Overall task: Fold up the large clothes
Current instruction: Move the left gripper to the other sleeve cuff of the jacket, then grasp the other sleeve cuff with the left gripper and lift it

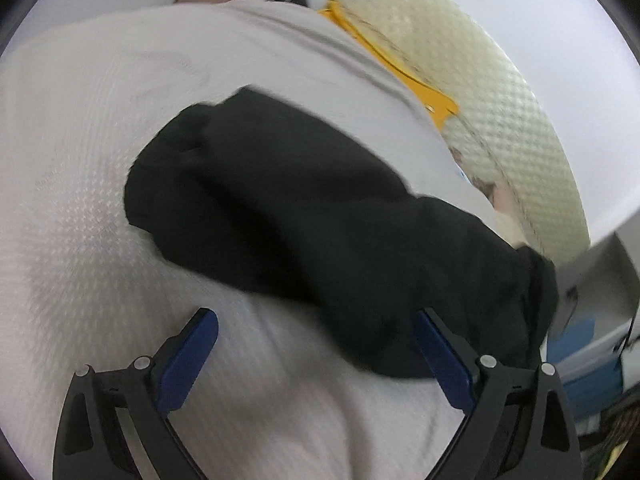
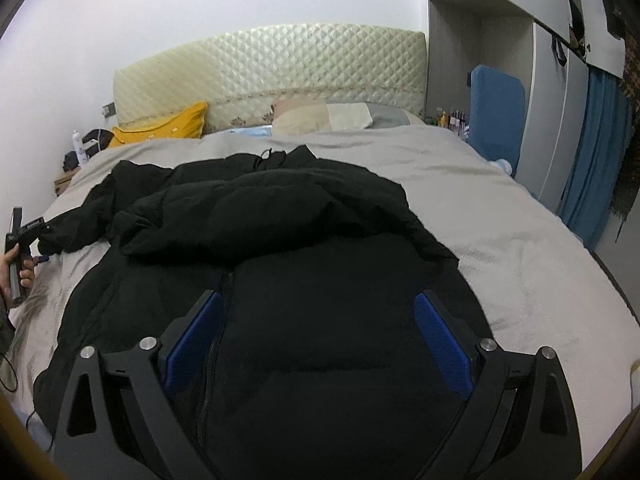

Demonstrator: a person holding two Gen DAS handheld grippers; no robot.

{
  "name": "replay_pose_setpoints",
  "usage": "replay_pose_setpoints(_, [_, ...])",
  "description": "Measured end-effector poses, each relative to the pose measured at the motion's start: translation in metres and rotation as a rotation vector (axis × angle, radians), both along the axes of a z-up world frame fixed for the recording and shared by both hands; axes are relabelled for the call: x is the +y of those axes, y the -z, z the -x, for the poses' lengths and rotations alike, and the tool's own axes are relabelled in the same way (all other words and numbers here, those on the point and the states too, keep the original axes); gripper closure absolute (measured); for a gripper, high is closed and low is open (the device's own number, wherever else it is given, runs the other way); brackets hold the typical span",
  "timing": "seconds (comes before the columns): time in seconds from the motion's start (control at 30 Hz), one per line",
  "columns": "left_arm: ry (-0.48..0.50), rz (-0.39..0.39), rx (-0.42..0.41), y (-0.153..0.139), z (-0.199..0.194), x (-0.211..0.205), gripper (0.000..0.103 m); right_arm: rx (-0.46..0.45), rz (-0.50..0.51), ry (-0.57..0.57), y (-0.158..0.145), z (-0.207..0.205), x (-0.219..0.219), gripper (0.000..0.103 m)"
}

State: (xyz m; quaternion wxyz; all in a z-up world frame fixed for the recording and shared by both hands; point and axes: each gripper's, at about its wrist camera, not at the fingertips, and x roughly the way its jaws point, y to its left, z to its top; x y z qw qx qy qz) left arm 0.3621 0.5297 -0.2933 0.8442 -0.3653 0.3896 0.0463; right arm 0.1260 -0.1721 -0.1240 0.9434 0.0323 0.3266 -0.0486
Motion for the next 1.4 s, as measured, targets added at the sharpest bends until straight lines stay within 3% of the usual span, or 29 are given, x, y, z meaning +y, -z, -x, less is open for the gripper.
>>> replay_pose_setpoints(0.1, [-0.023,0.052,-0.074,0.01,-0.004,0.019,0.01,0.022,0.007,0.017,0.006,-0.012,0.003,0.007])
replay_pose_setpoints(0.23, [-0.058,0.065,-0.155,0.009,-0.014,0.033,0.01,0.059,0.013,0.027,0.014,-0.021,0.003,0.007])
replay_pose_setpoints(0.3, [-0.067,0.075,-0.162,0.01,-0.02,0.036,0.019,0.074,0.014,0.03,0.017,-0.024,0.003,0.007])
replay_pose_setpoints(0.37, [-0.096,0.087,-0.149,0.013,-0.031,0.044,0.043,0.077,0.015,0.032,0.017,-0.026,0.003,0.007])
replay_pose_setpoints(0.4, [-0.101,0.115,-0.158,0.015,-0.03,0.048,0.05,0.077,0.017,0.032,0.017,-0.026,0.003,0.007])
replay_pose_setpoints(0.43, [-0.104,0.135,-0.168,0.015,-0.031,0.05,0.065,0.076,0.017,0.032,0.017,-0.025,0.002,0.007])
replay_pose_setpoints(0.47, [-0.107,0.131,-0.173,0.011,-0.033,0.049,0.073,0.074,0.018,0.032,0.016,-0.025,0.002,0.007])
replay_pose_setpoints(0.57, [-0.103,0.045,-0.154,-0.01,-0.037,0.037,0.085,0.068,0.014,0.032,0.014,-0.023,0.002,0.007])
replay_pose_setpoints(0.87, [-0.241,-0.127,-0.177,-0.103,-0.013,0.043,0.095,0.038,-0.009,0.009,0.003,-0.013,-0.006,0.007])
replay_pose_setpoints(1.1, [-0.227,-0.246,-0.194,-0.168,0.003,0.023,0.095,0.029,-0.028,-0.032,-0.002,-0.004,-0.011,0.007])
replay_pose_setpoints(1.4, [-0.168,-0.378,-0.234,-0.25,0.015,-0.044,0.095,-0.039,-0.071,-0.142,-0.015,0.01,-0.013,0.004])
